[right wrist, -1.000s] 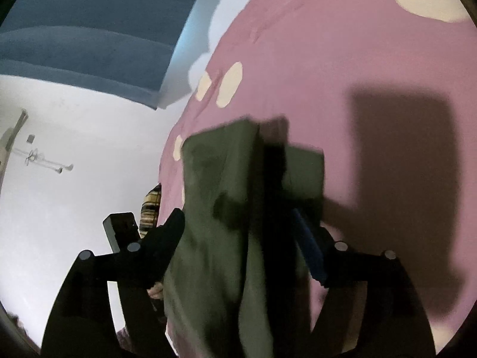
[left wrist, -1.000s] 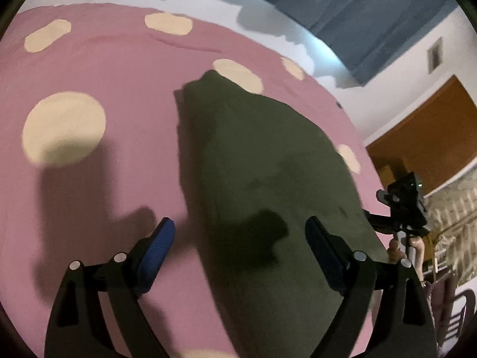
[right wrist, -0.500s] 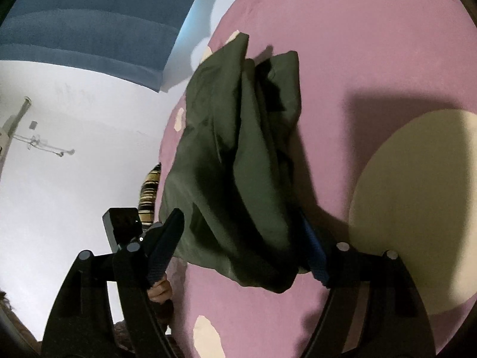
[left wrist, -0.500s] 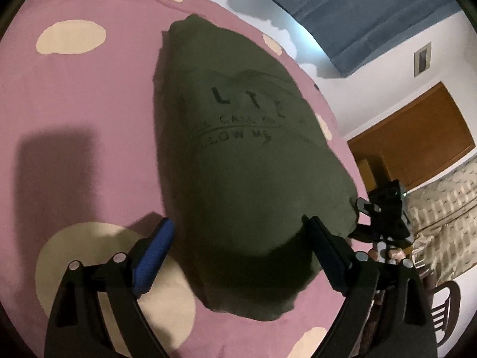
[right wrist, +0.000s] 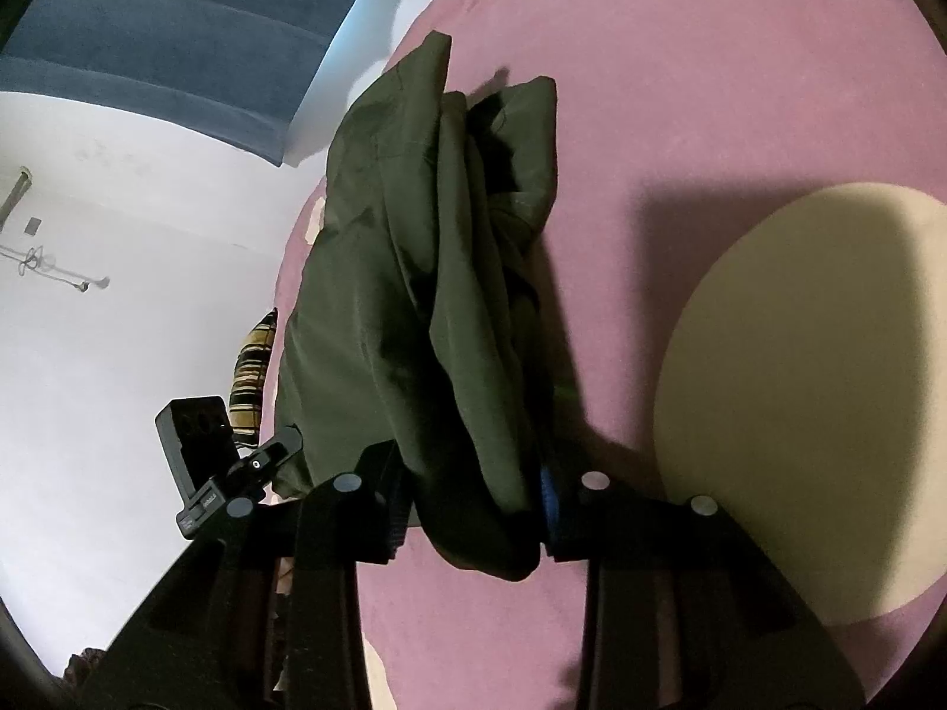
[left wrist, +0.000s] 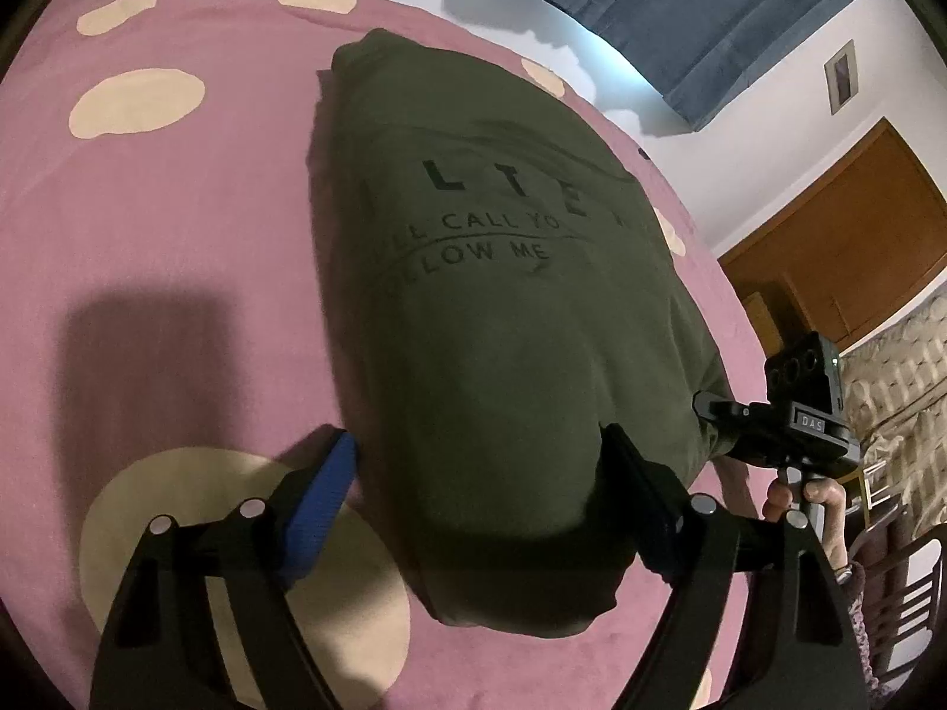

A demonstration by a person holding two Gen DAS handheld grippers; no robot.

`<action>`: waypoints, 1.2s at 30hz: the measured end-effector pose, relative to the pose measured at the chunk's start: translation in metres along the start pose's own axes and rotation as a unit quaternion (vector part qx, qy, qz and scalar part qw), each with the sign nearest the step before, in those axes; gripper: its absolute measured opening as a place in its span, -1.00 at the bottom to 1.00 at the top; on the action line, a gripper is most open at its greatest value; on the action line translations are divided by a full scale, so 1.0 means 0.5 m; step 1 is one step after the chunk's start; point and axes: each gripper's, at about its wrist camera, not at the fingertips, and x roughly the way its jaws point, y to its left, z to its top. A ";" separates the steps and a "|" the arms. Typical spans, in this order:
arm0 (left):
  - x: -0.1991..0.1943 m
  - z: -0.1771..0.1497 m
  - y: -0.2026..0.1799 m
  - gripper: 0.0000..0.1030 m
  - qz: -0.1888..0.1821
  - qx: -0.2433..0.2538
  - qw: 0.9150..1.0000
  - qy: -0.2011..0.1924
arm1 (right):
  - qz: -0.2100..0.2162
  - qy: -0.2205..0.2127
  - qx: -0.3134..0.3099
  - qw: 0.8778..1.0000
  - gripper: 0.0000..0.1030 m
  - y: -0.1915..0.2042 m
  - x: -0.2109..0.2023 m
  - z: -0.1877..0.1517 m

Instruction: Fold small clothes

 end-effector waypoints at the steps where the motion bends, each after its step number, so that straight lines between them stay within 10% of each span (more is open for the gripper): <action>1: 0.000 0.000 0.000 0.60 0.000 -0.001 1.000 0.000 | 0.002 -0.001 -0.001 1.000 -0.38 -0.002 0.000 -0.001; 15: -0.007 -0.003 0.001 0.61 -0.003 -0.001 1.000 0.000 | 0.006 -0.005 0.003 1.000 -0.36 -0.004 -0.004 -0.002; 25: -0.079 0.042 0.058 0.71 -0.050 -0.028 0.998 -0.020 | -0.006 -0.038 -0.028 0.999 0.56 0.025 -0.071 0.039; 36: 0.008 0.109 0.122 0.71 -0.092 -0.074 0.993 0.022 | -0.003 0.006 0.010 1.000 0.62 -0.008 0.004 0.153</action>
